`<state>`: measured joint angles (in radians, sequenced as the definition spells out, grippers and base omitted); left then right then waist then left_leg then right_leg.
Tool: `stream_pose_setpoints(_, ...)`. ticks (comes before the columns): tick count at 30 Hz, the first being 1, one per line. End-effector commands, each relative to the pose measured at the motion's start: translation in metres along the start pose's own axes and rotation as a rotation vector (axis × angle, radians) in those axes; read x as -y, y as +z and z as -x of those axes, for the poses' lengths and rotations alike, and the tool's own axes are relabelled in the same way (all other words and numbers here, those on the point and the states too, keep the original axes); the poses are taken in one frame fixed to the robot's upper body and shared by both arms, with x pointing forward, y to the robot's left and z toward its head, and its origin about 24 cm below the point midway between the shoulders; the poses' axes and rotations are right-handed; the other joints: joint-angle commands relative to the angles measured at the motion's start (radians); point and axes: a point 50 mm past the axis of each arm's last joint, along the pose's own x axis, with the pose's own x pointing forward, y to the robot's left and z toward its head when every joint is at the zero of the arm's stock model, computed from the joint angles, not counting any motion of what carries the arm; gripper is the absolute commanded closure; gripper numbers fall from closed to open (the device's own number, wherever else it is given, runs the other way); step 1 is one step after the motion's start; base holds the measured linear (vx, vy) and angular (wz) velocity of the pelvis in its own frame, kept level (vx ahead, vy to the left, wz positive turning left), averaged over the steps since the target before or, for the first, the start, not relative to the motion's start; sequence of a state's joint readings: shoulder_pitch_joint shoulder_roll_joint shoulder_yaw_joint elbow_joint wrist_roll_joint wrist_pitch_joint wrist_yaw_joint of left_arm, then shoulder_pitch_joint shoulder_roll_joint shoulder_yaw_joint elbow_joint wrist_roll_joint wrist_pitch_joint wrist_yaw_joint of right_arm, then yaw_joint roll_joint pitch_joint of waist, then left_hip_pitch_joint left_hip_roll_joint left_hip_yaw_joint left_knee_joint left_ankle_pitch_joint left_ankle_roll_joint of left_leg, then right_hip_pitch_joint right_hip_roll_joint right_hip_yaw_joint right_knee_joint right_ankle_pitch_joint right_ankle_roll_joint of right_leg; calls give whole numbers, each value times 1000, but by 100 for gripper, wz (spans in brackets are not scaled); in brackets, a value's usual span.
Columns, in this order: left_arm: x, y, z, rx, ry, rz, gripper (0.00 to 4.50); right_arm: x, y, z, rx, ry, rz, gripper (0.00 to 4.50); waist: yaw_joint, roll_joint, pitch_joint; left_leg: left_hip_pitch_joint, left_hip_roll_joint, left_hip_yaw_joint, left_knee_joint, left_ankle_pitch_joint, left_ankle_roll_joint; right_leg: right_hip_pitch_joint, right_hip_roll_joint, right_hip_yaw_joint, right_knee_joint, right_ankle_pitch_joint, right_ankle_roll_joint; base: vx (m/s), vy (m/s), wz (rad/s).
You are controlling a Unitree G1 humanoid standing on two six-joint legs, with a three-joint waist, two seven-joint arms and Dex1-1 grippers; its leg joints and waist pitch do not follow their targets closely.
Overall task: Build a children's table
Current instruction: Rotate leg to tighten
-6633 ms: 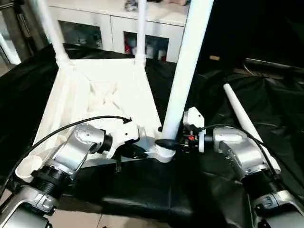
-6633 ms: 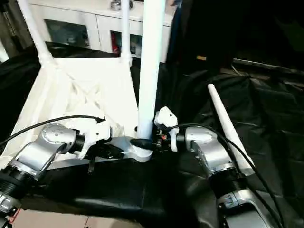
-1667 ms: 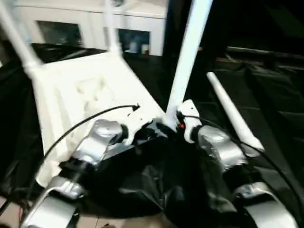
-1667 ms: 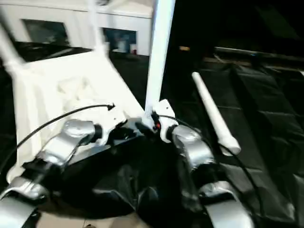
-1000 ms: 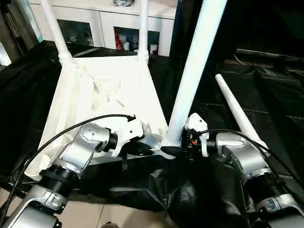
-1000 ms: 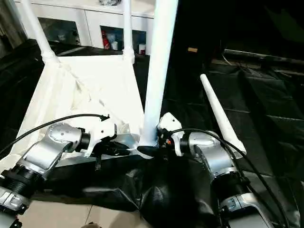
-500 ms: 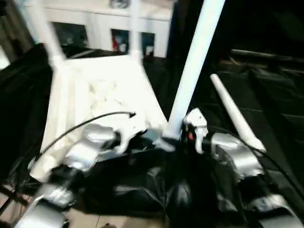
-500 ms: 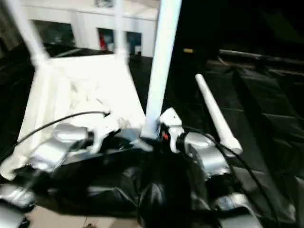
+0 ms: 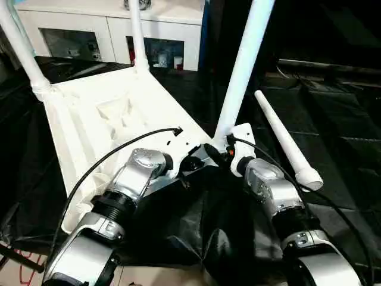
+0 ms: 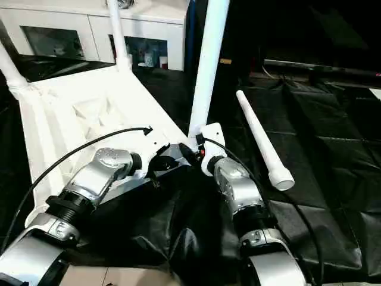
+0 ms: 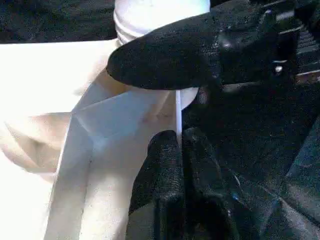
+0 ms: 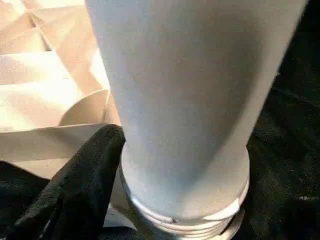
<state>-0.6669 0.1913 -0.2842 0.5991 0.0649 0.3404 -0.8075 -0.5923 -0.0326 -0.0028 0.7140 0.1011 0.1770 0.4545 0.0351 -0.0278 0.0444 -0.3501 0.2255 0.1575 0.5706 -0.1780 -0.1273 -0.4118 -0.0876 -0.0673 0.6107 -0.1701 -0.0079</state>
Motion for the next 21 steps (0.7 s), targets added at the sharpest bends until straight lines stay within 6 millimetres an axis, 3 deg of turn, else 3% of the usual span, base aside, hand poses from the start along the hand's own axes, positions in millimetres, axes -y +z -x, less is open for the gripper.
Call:
stream_pose_setpoints(1, 10, 16, -4, 62, -66, -73, 450, -30, -7, -8, -32, 189, 9, 60, 10, 4, -62, -11, -10, 17, -61, -217, 43, 61, -33, 31, -78, -238, -191, 0, 0, 0)
stream_pose_setpoints(9, 12, -2, 17, 40, -219, -156, 450, -4, -4, 19, -80, 370, 225, 55, 20, 7, -61, -7, -5, 19, -60, -213, 54, 59, -34, 34, -73, -205, -213, 0, 0, 0)
stream_pose_setpoints(16, 18, -17, 37, 6, -352, -213, 450, -1, -1, 35, -95, 532, 255, 55, 31, 10, -61, -4, -2, 20, -60, -206, 61, 58, -32, 36, -64, -138, -236, 0, 0, 0)
stream_pose_setpoints(19, 20, -22, 45, -17, -401, -224, 450, -1, -3, 41, -121, 600, 263, 55, 36, 10, -60, -3, 0, 19, -63, -215, 57, 60, -33, 35, -63, -149, -235, 0, 0, 0)
stream_pose_setpoints(21, 20, -26, 48, -36, -415, -231, 450, -2, -5, 43, -133, 626, 266, 87, 38, 8, -59, -1, -2, 21, -62, -225, 51, 57, -33, 37, -66, -177, -230, 0, 0, 0)
